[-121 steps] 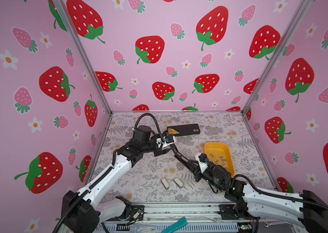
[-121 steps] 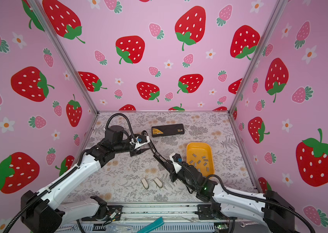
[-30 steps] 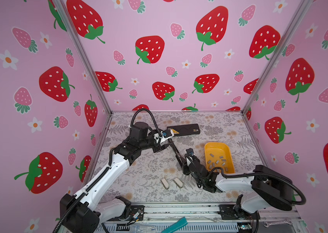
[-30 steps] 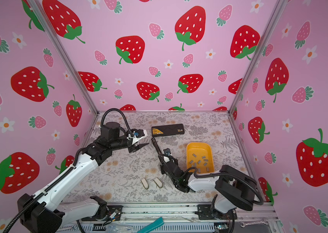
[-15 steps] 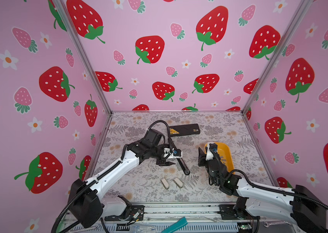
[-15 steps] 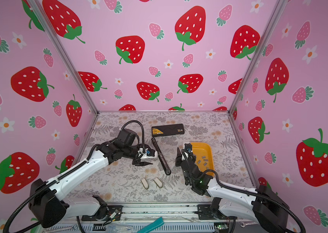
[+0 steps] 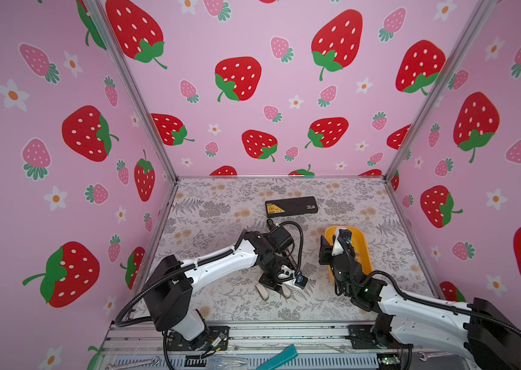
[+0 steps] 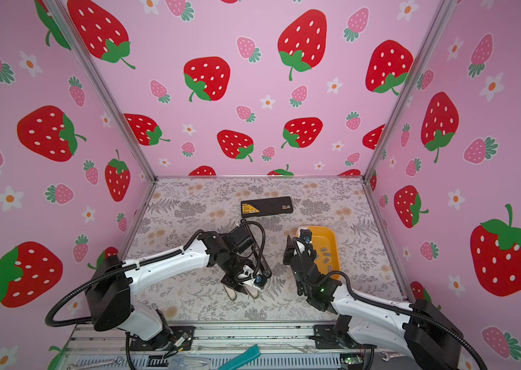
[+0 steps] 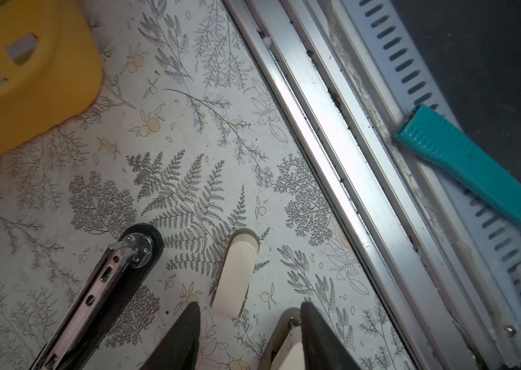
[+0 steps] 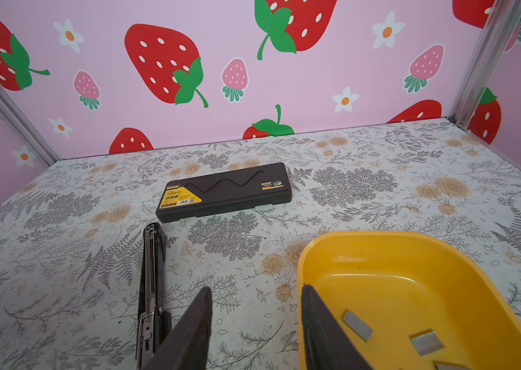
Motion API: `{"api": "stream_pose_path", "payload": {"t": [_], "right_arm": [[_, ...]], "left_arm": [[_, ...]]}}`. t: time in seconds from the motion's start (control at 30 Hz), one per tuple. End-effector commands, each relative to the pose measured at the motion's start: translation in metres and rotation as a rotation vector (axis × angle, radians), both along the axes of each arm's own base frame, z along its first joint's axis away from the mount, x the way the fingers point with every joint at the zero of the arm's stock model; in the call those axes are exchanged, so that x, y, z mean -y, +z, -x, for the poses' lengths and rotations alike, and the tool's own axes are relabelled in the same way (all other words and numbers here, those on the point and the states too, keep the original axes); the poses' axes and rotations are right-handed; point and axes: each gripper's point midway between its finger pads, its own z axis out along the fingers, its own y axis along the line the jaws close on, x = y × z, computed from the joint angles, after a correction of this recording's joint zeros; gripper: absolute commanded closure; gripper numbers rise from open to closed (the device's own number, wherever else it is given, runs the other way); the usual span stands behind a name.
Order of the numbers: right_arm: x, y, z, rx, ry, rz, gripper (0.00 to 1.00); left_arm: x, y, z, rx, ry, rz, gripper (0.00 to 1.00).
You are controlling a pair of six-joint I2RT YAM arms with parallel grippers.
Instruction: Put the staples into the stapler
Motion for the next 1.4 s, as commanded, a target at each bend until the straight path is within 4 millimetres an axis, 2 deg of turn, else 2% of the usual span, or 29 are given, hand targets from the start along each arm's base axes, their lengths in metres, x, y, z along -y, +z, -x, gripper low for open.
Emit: {"api": "stream_pose_path", "payload": {"t": [0.0,0.5,0.77,1.37], "right_arm": [[0.000,0.003,-0.003,-0.006,-0.017,-0.019,0.53],[0.000,-0.003,-0.005,-0.024,-0.018,-0.017,0.53],[0.004,-0.008,-0.006,-0.041,-0.027,-0.031,0.53],[0.006,-0.012,-0.008,-0.061,-0.026,-0.050,0.53]], "left_arm": [[0.000,-0.007,0.002,-0.001,-0.010,-0.090,0.48],[0.018,-0.045,-0.004,0.030,0.018,-0.193,0.47],[0.018,-0.049,-0.008,0.048,0.020,-0.198,0.46],[0.013,-0.064,-0.011,0.085,-0.001,-0.238,0.50]]}}
